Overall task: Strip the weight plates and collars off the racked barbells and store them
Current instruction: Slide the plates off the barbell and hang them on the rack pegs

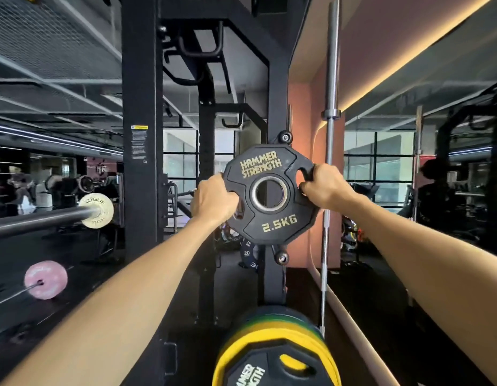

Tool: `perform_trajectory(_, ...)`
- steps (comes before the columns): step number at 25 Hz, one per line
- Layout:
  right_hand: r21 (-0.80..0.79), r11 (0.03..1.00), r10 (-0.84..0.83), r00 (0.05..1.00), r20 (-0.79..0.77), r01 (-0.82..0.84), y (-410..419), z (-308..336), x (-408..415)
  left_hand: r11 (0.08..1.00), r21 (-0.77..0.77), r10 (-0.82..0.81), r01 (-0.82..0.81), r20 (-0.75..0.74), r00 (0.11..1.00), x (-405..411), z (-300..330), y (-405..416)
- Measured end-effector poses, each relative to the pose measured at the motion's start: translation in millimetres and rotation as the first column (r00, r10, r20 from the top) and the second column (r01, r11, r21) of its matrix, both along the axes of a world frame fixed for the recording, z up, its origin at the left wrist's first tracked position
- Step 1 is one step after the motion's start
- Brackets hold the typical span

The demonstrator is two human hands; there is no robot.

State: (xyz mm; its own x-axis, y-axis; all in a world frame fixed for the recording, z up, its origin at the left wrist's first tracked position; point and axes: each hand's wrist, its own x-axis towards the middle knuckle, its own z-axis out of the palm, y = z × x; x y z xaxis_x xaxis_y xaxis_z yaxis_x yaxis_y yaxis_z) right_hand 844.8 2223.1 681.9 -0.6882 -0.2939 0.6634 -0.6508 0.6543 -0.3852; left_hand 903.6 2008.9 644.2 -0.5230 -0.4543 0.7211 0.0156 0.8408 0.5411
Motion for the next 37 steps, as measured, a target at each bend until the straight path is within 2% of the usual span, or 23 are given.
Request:
perform_trajectory(10, -0.074, 0.997, -0.038, 0.995, -0.091, 0.031, 16.5, 83.7, -55.8, 0.995, -0.091, 0.04, -0.045, -0.055, 0.998, -50.7, 95.5, 14.8)
perform_trajectory(17, -0.109, 0.993, -0.046, 0.992, -0.117, 0.033, 12.2, 117.7, -119.6, 0.993, -0.116, 0.022, -0.031, -0.073, 0.997, -118.2, 134.8, 8.5)
perform_trajectory(37, -0.128, 0.99, -0.067, 0.995, -0.07, 0.057, -64.1, 134.8, -338.6, 0.994, -0.1, 0.032, -0.038, -0.059, 0.998, -343.7, 146.8, -59.0)
